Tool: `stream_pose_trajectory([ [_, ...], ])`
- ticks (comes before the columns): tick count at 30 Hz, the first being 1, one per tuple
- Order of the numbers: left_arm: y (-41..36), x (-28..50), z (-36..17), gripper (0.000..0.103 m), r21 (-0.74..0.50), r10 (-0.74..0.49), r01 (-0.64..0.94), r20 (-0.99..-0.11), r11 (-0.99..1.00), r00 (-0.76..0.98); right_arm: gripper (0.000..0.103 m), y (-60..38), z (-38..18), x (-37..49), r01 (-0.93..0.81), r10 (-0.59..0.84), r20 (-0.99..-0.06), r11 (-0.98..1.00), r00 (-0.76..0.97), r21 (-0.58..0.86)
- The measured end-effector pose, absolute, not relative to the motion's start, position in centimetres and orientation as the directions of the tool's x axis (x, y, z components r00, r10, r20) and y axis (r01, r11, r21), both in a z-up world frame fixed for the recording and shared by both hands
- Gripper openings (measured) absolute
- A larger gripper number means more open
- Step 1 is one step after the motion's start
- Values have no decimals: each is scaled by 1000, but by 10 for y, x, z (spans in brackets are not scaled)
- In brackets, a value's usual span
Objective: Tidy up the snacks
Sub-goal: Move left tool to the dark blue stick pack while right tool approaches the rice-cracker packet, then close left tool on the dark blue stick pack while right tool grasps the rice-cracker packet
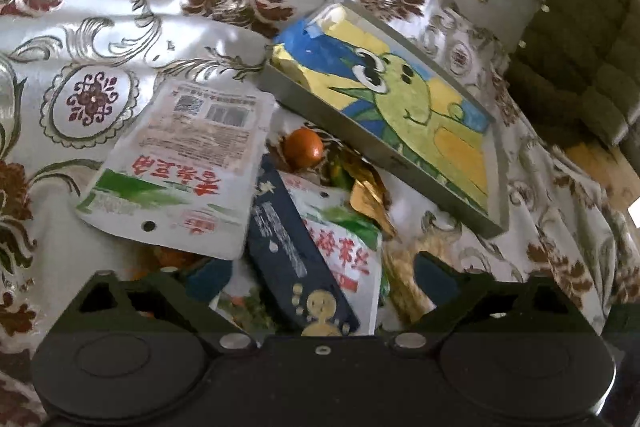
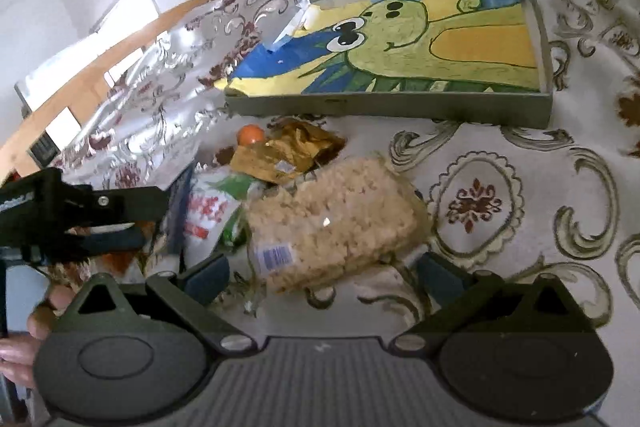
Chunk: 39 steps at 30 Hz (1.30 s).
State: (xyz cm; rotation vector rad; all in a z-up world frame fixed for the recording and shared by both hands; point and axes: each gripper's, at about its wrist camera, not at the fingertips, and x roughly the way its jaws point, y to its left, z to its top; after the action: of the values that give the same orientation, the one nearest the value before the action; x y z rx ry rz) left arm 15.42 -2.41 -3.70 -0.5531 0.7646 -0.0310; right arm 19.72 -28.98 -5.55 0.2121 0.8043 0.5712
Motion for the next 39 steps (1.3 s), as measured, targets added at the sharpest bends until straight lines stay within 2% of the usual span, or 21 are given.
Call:
stream_pose_trajectory([
  [2,-22,156,-38,89,-492,-218,-187,-652,850,726,103,-293,-57,202,-386,595,-585,803,551,454],
  [4,-21,157,-39,81,-473,-197,-203,-666,857,719,103,-300,-58,205,-360,616,-553,783,561,507],
  [5,-22,157,-39,75,-455,-185,-206,-675,867,714,100,-303,-58,206,-346,621,-542,776,565,528],
  [8,-27,160,-43,48,-400,-167,-195,-708,895,686,92,-312,-63,212,-292,626,-533,760,570,581],
  [11,-31,160,-47,48,-403,-186,-177,-712,898,677,90,-307,-67,215,-293,600,-573,789,559,541],
  [15,-38,159,-48,47,-384,-182,-163,-717,909,673,98,-293,-68,215,-318,577,-593,812,561,490],
  [17,-39,159,-48,47,-379,-180,-164,-723,911,667,98,-292,-68,215,-313,575,-597,813,560,490],
  [22,-38,159,-49,47,-375,-182,-163,-729,913,660,86,-305,-64,215,-251,588,-595,794,549,553],
  [24,-38,160,-49,47,-374,-184,-159,-731,914,658,78,-309,-62,218,-203,574,-625,801,529,564],
  [26,-39,160,-49,47,-365,-182,-155,-735,918,654,75,-306,-60,222,-184,550,-668,822,501,539],
  [28,-41,160,-49,47,-355,-180,-147,-737,923,651,77,-303,-59,221,-182,541,-685,830,488,527],
  [31,-41,159,-50,47,-352,-183,-139,-737,926,651,85,-303,-66,225,-168,559,-676,815,481,555],
  [33,-42,160,-51,47,-347,-182,-135,-740,928,648,98,-304,-71,225,-174,600,-619,775,507,608],
  [34,-42,160,-52,47,-346,-181,-135,-740,929,648,97,-304,-72,223,-179,609,-597,763,522,621],
  [37,-40,160,-52,46,-351,-183,-140,-740,926,647,78,-310,-72,219,-157,590,-567,759,575,632],
  [39,-37,159,-52,44,-363,-187,-149,-739,920,647,43,-323,-71,220,-107,581,-543,736,606,668],
])
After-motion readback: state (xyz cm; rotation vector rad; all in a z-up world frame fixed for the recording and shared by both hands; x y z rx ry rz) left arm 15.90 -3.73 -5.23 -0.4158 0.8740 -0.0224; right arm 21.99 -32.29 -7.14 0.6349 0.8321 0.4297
